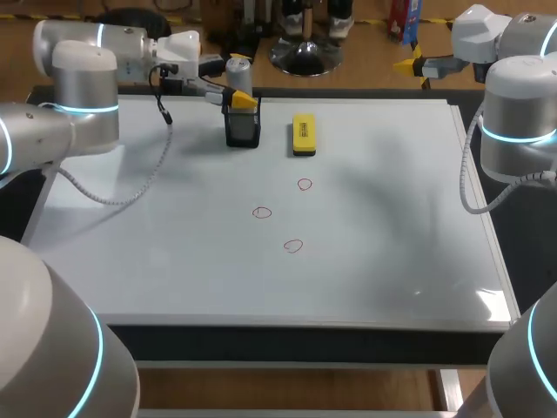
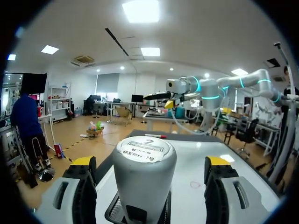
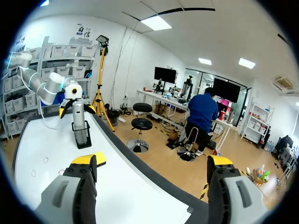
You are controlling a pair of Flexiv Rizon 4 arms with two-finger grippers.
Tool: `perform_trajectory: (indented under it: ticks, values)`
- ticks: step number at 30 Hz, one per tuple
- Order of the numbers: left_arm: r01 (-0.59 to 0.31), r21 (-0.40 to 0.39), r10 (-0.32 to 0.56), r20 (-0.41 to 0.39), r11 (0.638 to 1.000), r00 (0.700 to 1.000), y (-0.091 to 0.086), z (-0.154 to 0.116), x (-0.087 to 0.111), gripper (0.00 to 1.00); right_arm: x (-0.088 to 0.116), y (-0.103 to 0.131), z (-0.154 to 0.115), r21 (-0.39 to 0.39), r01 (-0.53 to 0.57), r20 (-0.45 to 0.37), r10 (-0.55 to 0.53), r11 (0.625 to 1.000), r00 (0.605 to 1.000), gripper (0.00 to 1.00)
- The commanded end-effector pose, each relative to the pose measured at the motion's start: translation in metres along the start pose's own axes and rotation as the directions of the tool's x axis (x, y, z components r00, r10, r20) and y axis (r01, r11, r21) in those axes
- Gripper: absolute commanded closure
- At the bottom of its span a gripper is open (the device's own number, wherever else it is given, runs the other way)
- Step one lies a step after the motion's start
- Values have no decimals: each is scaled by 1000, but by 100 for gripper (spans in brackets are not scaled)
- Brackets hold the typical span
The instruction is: Pick up the inspection probe, press it on each red-marked spot on the whiteboard one by one, put down the probe, pick up the eraser, and wipe off all the red marks.
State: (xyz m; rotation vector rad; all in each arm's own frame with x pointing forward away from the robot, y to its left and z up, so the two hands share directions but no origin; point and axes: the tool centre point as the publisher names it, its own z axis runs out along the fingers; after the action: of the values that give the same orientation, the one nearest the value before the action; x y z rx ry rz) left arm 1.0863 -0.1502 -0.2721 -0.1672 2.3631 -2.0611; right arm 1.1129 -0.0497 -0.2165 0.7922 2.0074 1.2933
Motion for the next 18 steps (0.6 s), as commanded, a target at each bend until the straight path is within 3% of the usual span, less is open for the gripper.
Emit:
perform_trajectory:
  ticks: [1, 2, 3, 4, 18]
  values:
    - [0, -5, 0, 1, 1000, 1000, -1, -1, 2, 22, 0, 0, 0, 0, 0, -1, 0, 1000, 1000, 0]
    - [-1, -5, 1, 0, 1000, 1000, -1, 0, 2, 34, 0, 0, 0, 0, 0, -1, 0, 1000, 1000, 0]
    - [-1, -3, 1, 1, 1000, 1000, -1, -1, 2, 62, 0, 0, 0, 0, 0, -1, 0, 1000, 1000, 0]
    - [-6, 6, 6, -3, 1000, 1000, -1, -1, 1, 100, 0, 0, 0, 0, 0, -1, 0, 1000, 1000, 0]
    - [-28, -9, 27, -30, 1000, 999, -6, -4, 3, 100, 0, 0, 0, 0, 0, -1, 0, 1000, 1000, 0]
